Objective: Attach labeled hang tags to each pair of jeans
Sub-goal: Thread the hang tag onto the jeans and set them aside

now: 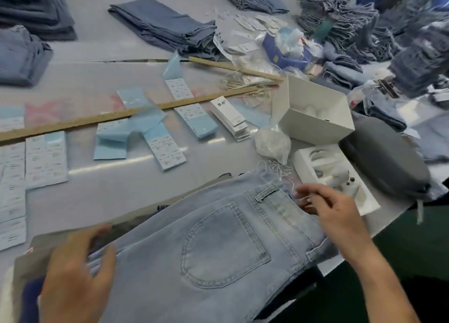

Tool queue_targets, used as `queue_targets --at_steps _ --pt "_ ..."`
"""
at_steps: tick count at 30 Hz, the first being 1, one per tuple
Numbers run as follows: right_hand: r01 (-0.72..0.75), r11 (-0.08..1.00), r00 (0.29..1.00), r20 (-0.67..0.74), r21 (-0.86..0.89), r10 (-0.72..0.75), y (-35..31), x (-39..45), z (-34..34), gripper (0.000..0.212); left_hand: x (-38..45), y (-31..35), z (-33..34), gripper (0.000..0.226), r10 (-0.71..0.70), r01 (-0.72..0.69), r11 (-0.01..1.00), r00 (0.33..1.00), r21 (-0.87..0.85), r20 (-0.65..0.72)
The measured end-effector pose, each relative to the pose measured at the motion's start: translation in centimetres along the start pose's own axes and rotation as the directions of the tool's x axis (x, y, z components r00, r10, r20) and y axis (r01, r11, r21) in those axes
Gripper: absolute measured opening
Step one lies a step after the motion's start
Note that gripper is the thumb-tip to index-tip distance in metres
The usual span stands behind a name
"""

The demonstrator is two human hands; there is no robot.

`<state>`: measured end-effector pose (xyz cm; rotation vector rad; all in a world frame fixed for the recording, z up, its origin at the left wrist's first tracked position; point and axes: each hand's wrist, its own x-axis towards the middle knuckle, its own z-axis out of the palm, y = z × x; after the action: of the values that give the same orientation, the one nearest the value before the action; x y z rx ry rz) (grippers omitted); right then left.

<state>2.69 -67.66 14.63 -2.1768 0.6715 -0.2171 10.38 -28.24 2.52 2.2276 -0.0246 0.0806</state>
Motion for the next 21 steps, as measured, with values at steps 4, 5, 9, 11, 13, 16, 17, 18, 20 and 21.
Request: queue_targets --at_steps 4,5,9,11,13,16,17,18,20,21 --pt "0.168 0.973 0.984 -0.036 -0.159 -0.176 -0.5 -2.7 1.4 0.028 3.6 10.4 5.6 0.040 0.268 -0.269 0.962 0.911 -0.041 0.313" --pt "0.253 0.956 0.965 -0.039 -0.149 -0.261 -0.7 -3.6 1.2 0.027 4.5 12.6 7.0 0.044 0.297 -0.301 0.952 0.863 -0.057 0.408" --pt "0.562 0.818 0.827 0.078 -0.121 -0.557 -0.3 -8.8 1.6 0.037 6.2 19.1 10.5 0.065 0.381 -0.312 0.923 0.639 -0.227 0.668" --pt "0.567 0.813 0.824 0.075 -0.134 -0.562 0.0 -11.1 2.1 0.036 5.9 21.0 11.2 0.064 0.431 -0.232 0.902 0.520 -0.363 0.738" --pt "0.530 0.839 0.847 0.035 -0.124 -0.530 0.3 -12.4 2.3 0.028 5.4 21.7 11.2 0.064 0.474 -0.227 0.880 0.384 -0.416 0.793" --pt "0.469 0.877 0.878 -0.052 -0.103 -0.476 0.6 -13.1 2.3 0.023 4.3 21.6 10.6 0.067 0.452 -0.435 0.833 0.174 -0.343 0.875" --pt "0.450 0.888 0.885 -0.087 -0.094 -0.457 0.6 -13.2 2.1 0.023 3.9 21.5 10.5 0.064 0.439 -0.509 0.802 0.148 -0.313 0.886" --pt "0.429 0.899 0.891 -0.124 -0.085 -0.437 0.7 -13.0 1.9 0.022 3.5 21.4 10.4 0.058 0.444 -0.576 0.766 0.154 -0.285 0.882" --pt "0.389 0.918 0.895 -0.201 -0.083 -0.397 0.6 -12.7 1.3 0.024 3.0 21.7 9.9 0.039 0.467 -0.571 0.774 0.224 -0.274 0.855" --pt "0.382 0.918 0.888 -0.232 -0.109 -0.398 0.5 -12.4 1.0 0.026 3.1 21.7 9.6 0.033 0.454 -0.479 0.830 0.286 -0.285 0.844"
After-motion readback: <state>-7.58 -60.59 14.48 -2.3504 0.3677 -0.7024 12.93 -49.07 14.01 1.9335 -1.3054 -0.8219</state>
